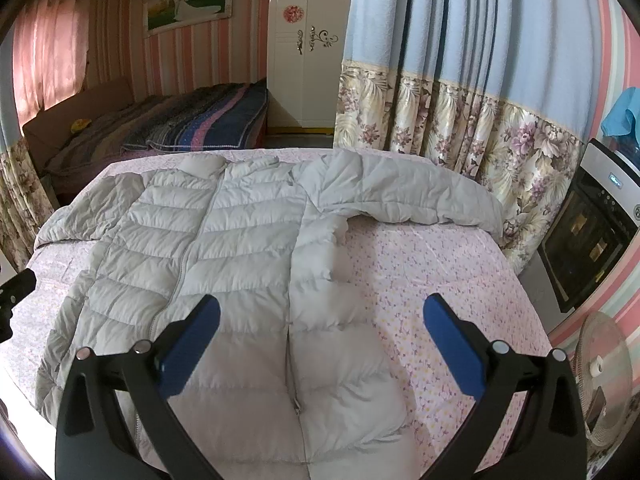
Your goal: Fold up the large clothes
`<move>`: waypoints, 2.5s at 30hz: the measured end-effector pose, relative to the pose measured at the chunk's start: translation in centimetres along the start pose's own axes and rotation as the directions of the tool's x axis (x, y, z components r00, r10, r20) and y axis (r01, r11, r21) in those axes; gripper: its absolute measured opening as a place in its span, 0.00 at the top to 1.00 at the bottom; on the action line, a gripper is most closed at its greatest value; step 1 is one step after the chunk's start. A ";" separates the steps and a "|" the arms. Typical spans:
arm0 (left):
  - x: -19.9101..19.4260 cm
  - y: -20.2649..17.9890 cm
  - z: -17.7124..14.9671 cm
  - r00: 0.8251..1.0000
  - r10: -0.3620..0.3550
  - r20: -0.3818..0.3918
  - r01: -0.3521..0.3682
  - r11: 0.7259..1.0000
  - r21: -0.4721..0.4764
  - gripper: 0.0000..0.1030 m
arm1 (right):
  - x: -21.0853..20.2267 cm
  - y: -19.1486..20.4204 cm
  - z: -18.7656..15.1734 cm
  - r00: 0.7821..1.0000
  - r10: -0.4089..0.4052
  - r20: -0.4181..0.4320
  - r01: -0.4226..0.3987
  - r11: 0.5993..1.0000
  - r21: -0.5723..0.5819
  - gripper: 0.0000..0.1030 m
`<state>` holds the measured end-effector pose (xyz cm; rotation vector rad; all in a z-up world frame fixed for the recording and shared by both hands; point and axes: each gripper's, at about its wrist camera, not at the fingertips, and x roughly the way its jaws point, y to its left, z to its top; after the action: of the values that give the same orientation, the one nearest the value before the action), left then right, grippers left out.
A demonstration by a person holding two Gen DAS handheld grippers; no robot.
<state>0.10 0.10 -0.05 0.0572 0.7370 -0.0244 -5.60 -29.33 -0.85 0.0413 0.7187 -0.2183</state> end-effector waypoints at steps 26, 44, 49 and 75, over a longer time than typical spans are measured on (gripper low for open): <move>0.6 0.4 -0.1 1.000 0.001 0.029 0.000 1.000 -0.011 0.03 | 0.3 -0.1 0.5 1.000 -0.002 0.004 0.002 1.000 0.001 0.01; 3.6 2.8 -0.4 0.989 0.050 -0.138 -0.053 0.998 -0.021 0.03 | 1.9 0.6 1.6 0.996 0.074 0.046 -0.072 0.997 -0.041 0.01; 6.1 6.4 0.5 0.993 0.062 -0.103 -0.073 0.991 -0.109 0.03 | 4.3 1.6 2.9 0.993 0.105 0.046 -0.102 0.993 -0.067 0.01; 23.5 29.0 4.7 0.972 0.049 -0.228 -0.194 0.715 -0.672 0.27 | 15.5 0.5 10.4 0.996 -0.053 0.070 0.059 0.994 -0.094 0.01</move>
<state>21.87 28.71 -11.06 -0.6266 0.9002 0.3966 12.59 -32.88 -3.29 -0.0773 0.6624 -0.2378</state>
